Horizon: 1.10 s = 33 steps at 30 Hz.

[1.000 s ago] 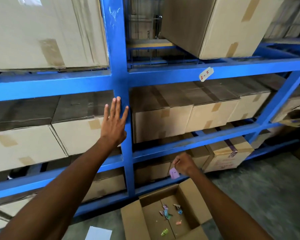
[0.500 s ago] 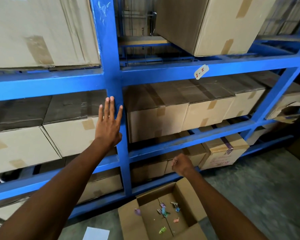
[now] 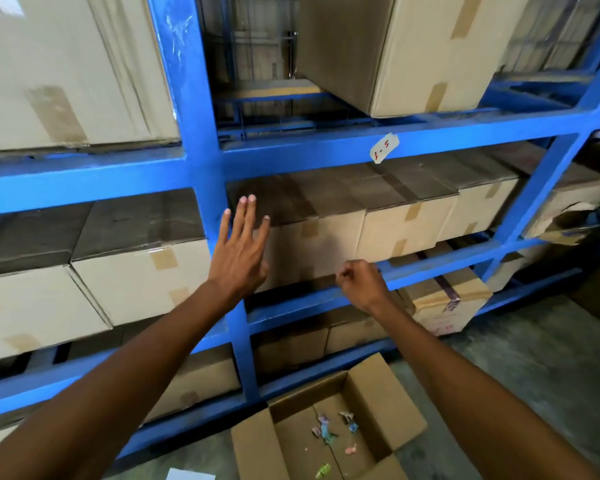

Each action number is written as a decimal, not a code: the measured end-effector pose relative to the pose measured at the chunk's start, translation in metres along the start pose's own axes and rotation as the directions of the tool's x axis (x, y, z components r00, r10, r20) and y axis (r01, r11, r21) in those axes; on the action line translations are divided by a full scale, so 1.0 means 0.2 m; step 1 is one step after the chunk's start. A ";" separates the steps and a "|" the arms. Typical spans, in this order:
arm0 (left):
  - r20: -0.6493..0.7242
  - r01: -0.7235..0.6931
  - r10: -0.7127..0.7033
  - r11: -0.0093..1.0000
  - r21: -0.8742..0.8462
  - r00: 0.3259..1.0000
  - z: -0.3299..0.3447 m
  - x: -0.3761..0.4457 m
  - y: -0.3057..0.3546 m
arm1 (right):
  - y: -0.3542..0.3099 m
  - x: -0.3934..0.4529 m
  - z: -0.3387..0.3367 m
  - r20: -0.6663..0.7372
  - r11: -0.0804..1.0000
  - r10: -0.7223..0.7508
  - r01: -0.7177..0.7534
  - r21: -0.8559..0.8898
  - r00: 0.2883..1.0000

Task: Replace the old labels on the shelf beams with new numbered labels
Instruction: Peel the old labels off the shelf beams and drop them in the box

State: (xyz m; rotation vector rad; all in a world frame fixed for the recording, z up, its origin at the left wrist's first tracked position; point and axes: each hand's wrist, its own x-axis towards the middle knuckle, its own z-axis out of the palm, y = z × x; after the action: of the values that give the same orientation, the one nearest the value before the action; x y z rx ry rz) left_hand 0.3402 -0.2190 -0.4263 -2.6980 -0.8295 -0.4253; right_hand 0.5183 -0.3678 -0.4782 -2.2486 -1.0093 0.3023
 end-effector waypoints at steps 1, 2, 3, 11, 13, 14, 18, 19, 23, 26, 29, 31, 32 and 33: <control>-0.033 -0.024 0.023 1.000 -0.016 0.999 -0.05 0.07 0.05 | -0.05 0.06 -0.11 -0.096 0.999 -0.036 0.038 0.026 0.995; -0.072 -0.038 0.036 0.999 -0.023 0.997 -0.10 0.13 0.10 | -0.11 0.12 -0.21 -0.177 0.996 -0.066 0.075 0.047 0.982; -0.126 -0.049 0.045 0.998 -0.028 0.991 -0.16 0.20 0.14 | -0.17 0.18 -0.32 -0.249 0.991 -0.102 0.119 0.055 0.963; -0.495 -0.054 0.092 0.994 0.090 0.864 -0.85 0.95 0.33 | -0.67 0.67 -1.37 -0.681 0.860 -0.411 0.506 -0.068 0.606; -0.545 -0.012 0.092 0.989 0.148 0.833 -1.01 1.09 0.33 | -0.78 0.75 -1.59 -0.721 0.831 -0.446 0.545 -0.113 0.531; -0.581 0.015 0.089 0.985 0.172 0.809 -1.10 1.17 0.33 | -0.83 0.80 -1.70 -0.737 0.814 -0.463 0.564 -0.135 0.493; -0.681 0.123 0.082 0.961 0.248 0.728 -1.40 1.40 0.27 | -1.01 0.93 -2.04 -0.797 0.757 -0.478 0.633 -0.161 0.370; -0.703 0.155 0.081 0.952 0.265 0.707 -1.49 1.46 0.25 | -1.06 0.95 -2.12 -0.809 0.742 -0.479 0.649 -0.167 0.339; -0.707 0.324 0.055 0.862 0.390 0.705 -1.75 1.58 0.10 | -1.22 1.01 -2.31 -0.797 0.699 -0.540 0.672 -0.244 0.272; -0.655 0.389 -0.016 0.816 0.428 0.755 -1.79 1.62 0.01 | -1.31 1.04 -2.35 -0.739 0.674 -0.637 0.624 -0.396 0.219; -0.634 0.401 -0.030 0.798 0.450 0.772 -1.76 1.63 -0.01 | -1.36 1.05 -2.36 -0.714 0.678 -0.670 0.559 -0.478 0.203; -0.637 0.410 -0.037 0.794 0.449 0.770 -1.76 1.64 0.00 | -1.38 1.07 -2.35 -0.712 0.691 -0.669 0.532 -0.489 0.215; -0.633 0.410 -0.044 0.796 0.446 0.773 -1.77 1.64 0.01 | -1.39 1.08 -2.35 -0.709 0.692 -0.671 0.524 -0.497 0.215; -0.625 0.410 -0.050 0.795 0.447 0.779 -1.77 1.63 0.01 | -1.39 1.08 -2.35 -0.708 0.689 -0.674 0.524 -0.501 0.210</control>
State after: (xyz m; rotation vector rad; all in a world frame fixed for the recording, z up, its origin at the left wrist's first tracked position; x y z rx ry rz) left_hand 0.5309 -0.1835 0.0151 -1.7492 -0.9232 -0.8647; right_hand 0.7115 -0.2908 0.0695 -1.4938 -1.1978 -1.2267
